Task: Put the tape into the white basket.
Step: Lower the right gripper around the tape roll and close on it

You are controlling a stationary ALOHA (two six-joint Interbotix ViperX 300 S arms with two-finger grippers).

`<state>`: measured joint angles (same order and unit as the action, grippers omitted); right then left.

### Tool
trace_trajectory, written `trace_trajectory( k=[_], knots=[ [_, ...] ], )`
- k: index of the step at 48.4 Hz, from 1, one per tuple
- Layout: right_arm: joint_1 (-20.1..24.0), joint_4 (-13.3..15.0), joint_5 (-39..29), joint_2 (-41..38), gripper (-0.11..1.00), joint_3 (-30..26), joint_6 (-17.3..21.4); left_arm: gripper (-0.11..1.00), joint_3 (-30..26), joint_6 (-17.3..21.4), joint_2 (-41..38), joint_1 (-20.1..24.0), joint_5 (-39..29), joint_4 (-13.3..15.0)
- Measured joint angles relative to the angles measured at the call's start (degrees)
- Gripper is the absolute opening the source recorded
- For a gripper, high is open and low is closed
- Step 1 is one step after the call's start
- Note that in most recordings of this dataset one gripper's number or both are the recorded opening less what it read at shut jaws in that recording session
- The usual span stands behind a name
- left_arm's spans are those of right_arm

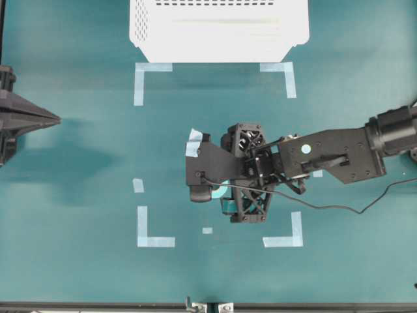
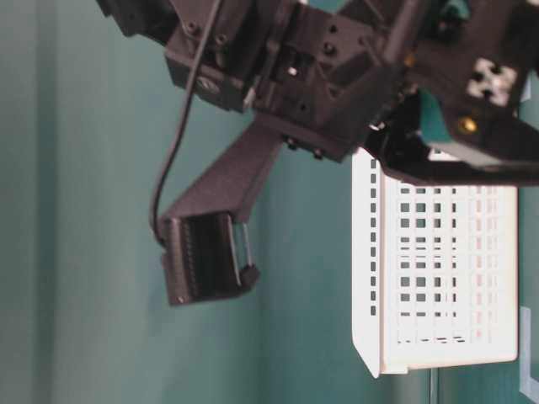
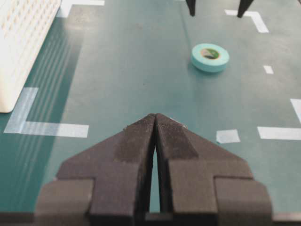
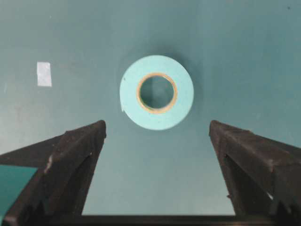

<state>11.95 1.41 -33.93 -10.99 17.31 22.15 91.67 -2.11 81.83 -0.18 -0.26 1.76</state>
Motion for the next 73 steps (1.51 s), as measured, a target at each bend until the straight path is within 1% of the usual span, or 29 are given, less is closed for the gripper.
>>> trace_trajectory(
  k=[19,36,45,73],
  knots=[
    [0.53,0.09,0.00,-3.78,0.98,-2.55,0.00,-0.11,0.00,0.00,0.00,0.00,0.00,0.09],
    [0.70,0.18,0.09,-5.71,0.98,-2.55,0.00,-0.11,0.00,0.00,0.00,0.00,0.00,0.00],
    [0.62,0.88,0.18,-6.15,0.98,-2.55,0.00,-0.11,0.00,0.00,-0.09,0.00,0.00,0.09],
    [0.62,1.14,1.23,-7.91,0.98,-2.55,0.00,-0.11,0.00,0.00,0.00,-0.09,0.00,0.00]
  ],
)
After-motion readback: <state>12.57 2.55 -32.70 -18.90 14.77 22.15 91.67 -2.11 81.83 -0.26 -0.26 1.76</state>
